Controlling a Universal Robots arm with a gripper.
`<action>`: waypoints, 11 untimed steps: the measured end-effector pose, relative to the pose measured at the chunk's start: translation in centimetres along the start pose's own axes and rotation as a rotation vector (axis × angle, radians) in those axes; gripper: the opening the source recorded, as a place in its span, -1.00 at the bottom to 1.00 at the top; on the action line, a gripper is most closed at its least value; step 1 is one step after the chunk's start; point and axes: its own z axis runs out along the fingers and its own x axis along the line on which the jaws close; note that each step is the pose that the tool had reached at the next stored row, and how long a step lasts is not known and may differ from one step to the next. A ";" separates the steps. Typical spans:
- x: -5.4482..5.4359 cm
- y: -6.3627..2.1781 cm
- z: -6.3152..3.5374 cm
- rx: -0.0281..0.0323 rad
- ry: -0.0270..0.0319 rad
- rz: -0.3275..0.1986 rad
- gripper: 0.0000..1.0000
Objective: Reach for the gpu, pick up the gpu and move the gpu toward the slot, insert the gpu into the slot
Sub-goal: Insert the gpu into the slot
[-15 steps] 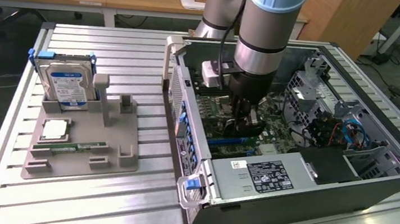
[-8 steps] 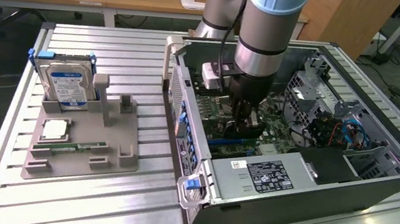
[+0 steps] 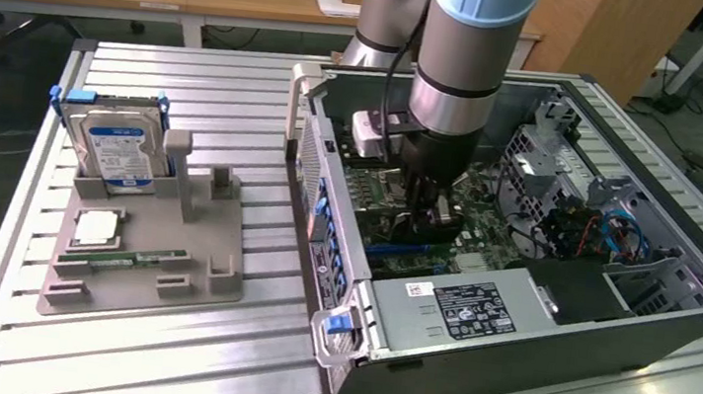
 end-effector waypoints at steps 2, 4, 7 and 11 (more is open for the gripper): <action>-0.1 0.15 0.09 0.0001 -0.0001 0.000 -0.47; -0.1 0.17 0.27 0.0000 -0.0001 0.000 -0.47; -0.3 0.21 0.49 -0.0001 0.0000 -0.001 -0.47; -0.5 0.24 0.62 0.0000 -0.0003 -0.003 -0.47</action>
